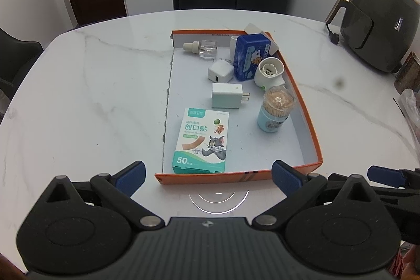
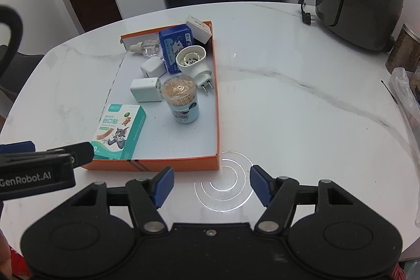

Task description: Organize rigid objects

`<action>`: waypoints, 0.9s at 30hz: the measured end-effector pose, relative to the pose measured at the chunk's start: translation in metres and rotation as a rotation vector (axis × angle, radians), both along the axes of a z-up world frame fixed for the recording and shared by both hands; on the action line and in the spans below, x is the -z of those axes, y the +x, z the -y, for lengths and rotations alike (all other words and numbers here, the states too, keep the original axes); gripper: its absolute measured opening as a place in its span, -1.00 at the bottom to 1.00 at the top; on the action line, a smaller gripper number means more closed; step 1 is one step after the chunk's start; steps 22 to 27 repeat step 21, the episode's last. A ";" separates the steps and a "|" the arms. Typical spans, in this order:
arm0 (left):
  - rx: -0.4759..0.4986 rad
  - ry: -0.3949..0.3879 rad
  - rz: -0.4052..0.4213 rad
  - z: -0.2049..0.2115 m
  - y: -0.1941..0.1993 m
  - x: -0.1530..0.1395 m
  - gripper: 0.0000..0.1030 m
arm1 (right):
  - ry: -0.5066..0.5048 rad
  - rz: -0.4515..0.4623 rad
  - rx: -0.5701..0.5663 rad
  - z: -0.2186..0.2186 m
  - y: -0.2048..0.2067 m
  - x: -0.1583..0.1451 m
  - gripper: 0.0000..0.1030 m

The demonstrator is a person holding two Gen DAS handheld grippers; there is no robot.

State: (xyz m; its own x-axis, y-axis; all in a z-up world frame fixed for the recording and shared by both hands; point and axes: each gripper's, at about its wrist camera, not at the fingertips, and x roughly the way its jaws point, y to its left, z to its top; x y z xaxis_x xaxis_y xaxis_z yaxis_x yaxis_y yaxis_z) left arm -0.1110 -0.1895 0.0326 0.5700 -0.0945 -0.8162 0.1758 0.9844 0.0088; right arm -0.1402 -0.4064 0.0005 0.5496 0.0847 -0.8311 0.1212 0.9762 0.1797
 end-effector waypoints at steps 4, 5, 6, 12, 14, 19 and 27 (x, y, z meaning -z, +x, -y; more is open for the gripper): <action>0.003 0.000 -0.001 0.000 -0.001 0.000 1.00 | 0.004 -0.001 -0.006 -0.001 0.000 0.001 0.51; 0.002 0.002 0.001 0.000 -0.002 0.000 1.00 | 0.004 -0.002 -0.007 -0.002 0.001 0.001 0.51; 0.003 0.001 -0.001 0.000 -0.002 0.000 1.00 | 0.003 -0.002 -0.007 -0.003 0.001 0.002 0.51; 0.011 -0.005 -0.009 0.001 -0.002 0.001 1.00 | 0.004 -0.004 -0.010 -0.004 -0.001 0.002 0.51; 0.021 -0.008 -0.016 0.002 -0.002 0.002 1.00 | 0.003 -0.004 -0.008 -0.004 -0.001 0.002 0.51; 0.023 -0.003 -0.019 0.002 -0.002 0.004 1.00 | 0.003 -0.011 -0.005 -0.004 -0.001 0.004 0.51; 0.018 -0.001 -0.028 0.001 -0.002 0.005 1.00 | 0.003 -0.012 -0.002 -0.004 -0.001 0.004 0.51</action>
